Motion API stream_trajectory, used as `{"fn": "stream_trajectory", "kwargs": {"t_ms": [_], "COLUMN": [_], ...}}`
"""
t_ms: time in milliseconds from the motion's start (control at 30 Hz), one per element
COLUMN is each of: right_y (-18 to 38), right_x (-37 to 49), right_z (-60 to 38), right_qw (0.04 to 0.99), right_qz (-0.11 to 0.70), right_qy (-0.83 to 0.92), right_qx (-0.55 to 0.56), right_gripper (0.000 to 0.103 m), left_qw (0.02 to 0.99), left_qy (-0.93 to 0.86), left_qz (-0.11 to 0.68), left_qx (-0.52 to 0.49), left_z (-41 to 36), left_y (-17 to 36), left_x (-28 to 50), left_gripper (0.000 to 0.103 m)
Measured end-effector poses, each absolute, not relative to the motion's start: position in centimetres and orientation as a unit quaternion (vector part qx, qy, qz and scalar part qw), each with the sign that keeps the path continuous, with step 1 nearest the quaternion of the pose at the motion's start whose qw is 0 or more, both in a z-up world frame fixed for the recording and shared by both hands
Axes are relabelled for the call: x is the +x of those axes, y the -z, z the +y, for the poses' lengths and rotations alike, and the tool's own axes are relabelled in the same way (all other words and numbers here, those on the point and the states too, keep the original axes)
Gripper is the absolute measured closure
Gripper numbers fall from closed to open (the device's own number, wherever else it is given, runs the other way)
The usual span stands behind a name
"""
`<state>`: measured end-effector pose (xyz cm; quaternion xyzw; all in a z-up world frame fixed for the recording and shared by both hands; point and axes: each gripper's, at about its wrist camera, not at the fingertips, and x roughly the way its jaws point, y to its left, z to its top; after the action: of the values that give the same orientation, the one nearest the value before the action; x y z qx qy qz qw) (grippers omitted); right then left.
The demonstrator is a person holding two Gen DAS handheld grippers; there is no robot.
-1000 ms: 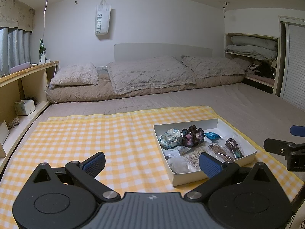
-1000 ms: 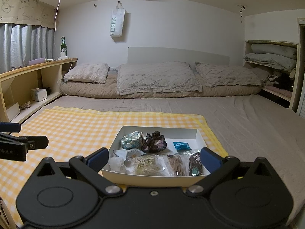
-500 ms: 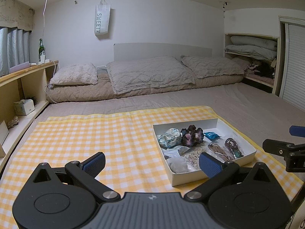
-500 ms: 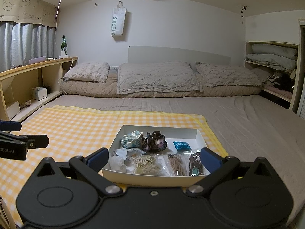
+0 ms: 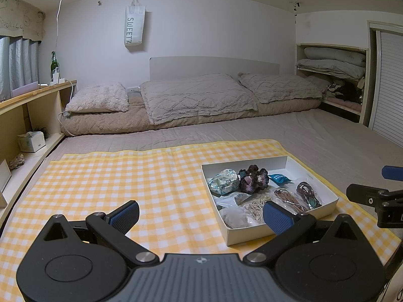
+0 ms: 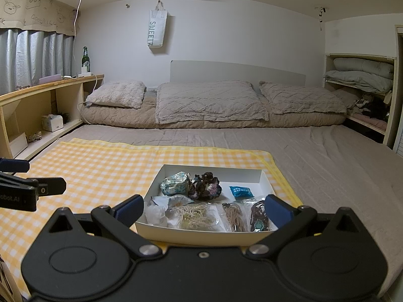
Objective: Organize soft objects
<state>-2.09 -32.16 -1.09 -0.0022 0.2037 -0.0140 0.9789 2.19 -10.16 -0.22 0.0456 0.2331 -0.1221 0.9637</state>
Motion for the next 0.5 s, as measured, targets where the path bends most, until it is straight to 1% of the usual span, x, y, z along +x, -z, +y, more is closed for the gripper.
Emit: {"fn": "stream_trajectory", "kwargs": {"t_ms": [500], "right_y": [1.08], "right_x": [-2.07], "right_z": [-32.18], "right_qw": [0.979], "right_qz": [0.204], "right_qy": [0.014], "right_qx": [-0.002], "right_gripper": [0.0], "left_qw": [0.963], "left_qy": [0.123], "left_qz": [0.234], "left_qx": [0.047], "left_z": [-10.29], "left_y": [0.26], "left_x": [2.11], "left_gripper": [0.0]}}
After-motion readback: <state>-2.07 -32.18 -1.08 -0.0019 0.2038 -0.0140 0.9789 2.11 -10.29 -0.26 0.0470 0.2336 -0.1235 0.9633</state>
